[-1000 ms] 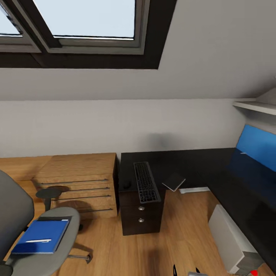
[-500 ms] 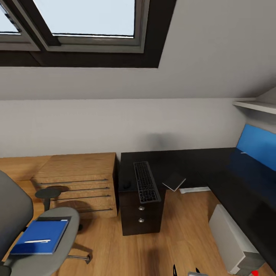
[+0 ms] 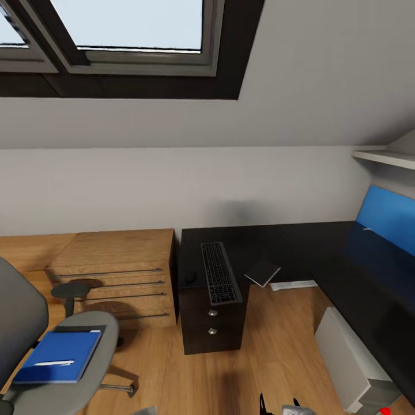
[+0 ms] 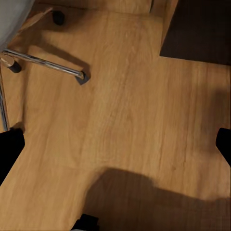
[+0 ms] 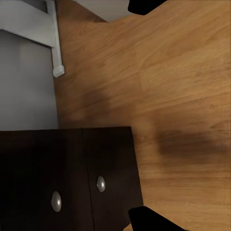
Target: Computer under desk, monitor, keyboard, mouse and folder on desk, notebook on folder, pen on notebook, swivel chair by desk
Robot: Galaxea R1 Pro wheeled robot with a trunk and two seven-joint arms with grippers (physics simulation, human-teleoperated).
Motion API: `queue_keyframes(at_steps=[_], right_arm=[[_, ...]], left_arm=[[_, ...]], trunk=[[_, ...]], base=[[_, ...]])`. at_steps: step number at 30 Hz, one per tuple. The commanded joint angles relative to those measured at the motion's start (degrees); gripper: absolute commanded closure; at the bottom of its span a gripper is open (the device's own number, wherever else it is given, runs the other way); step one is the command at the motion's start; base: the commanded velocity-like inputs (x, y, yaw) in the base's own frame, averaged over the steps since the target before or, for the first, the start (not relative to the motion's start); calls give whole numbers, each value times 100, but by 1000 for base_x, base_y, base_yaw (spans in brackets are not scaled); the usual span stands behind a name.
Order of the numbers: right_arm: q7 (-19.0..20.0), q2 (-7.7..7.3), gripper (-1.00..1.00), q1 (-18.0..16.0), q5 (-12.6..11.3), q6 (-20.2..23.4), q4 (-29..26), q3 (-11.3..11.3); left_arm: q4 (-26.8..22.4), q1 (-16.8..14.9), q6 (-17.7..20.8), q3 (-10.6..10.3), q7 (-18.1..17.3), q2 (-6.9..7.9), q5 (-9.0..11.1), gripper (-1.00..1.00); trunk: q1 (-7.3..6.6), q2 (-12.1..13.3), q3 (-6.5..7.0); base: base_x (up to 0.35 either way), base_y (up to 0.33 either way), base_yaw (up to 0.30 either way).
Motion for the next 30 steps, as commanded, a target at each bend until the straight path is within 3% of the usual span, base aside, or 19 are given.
queue_keyframes(at_steps=[1,3,7,8,11,13,14,15,16,18,19,20,22,23,25,26,27,29,30], right_arm=[[-39,-2,-100,-8,-33,-7,-42,48],[-46,-2,-100,-22,-41,16,-249,44],[-50,-2,-100,-51,-195,98,-776,39],[-48,0,-100,-76,-340,167,-957,39],[-36,0,-100,-180,-671,395,-1220,38],[-18,-2,-100,-353,-1126,785,-1493,38],[-2,-7,-100,-481,-1496,1112,-1685,38],[10,-11,-100,-544,-1696,1287,-1787,36],[43,-22,-100,-656,-2121,1643,-2014,33],[85,-31,-100,-751,-2570,1999,-2268,30],[117,-36,-100,-827,-3024,2332,-2534,26],[129,-40,-100,-856,-3248,2487,-2670,25],[156,-67,-100,-929,-4080,2985,-3227,20],[160,-80,-100,-939,-4272,3080,-3357,17],[170,-169,-100,-963,-4986,3356,-3749,-10],[177,-250,-100,-971,-5492,3482,-3889,-34],[179,-294,-100,-974,-5793,3550,-3942,-45],[181,-334,-100,-977,-6153,3661,-3997,-56],[191,-406,-100,-979,-6555,3899,-4046,-94]], left_arm=[[-102,-7,-24,-43,43,6,62,-100],[-428,-6,116,-37,52,12,62,-100],[-1261,-7,1041,-9,64,31,68,-100],[-1571,-7,1422,10,80,36,71,-100],[-2037,-7,1903,112,97,38,71,-100],[-2454,-3,2252,343,104,29,71,-100],[-2676,-1,2457,533,121,25,78,-100],[-2770,-1,2568,628,132,24,83,-100],[-2926,-3,2812,805,147,21,95,-100],[-3045,-21,3073,968,161,20,109,-100],[-3136,-79,3319,1124,172,19,127,-100],[-3174,-123,3427,1203,176,19,142,-100],[-3296,-305,3705,1494,183,13,255,-100],[-3332,-337,3746,1551,183,12,300,-100],[-3473,-412,3848,1703,184,10,540,-100],[-3531,-437,3883,1763,181,16,742,-100],[-3532,-447,3896,1788,182,18,841,-100],[-3483,-455,3903,1815,183,26,922,-100],[-3405,-462,3892,1835,184,43,956,-100]], trunk=[[24,-51,-29],[68,-131,-65],[156,-291,-136],[178,-331,-154],[244,-452,-208],[288,-532,-244],[310,-572,-262],[332,-612,-280],[354,-652,-298],[398,-732,-334],[420,-773,-352],[442,-813,-370],[486,-893,-406],[508,-933,-424],[552,-1013,-460],[574,-1053,-478],[596,-1093,-496],[639,-1174,-531],[661,-1214,-549]], base=[[0,0,0],[0,0,0],[0,0,0],[0,0,0],[0,0,0],[0,0,0],[0,0,0],[0,0,0],[0,0,0],[0,0,0],[0,0,0],[0,0,0],[0,0,0],[0,0,0],[0,0,0],[0,0,0],[0,0,0],[0,0,0],[0,0,0]])
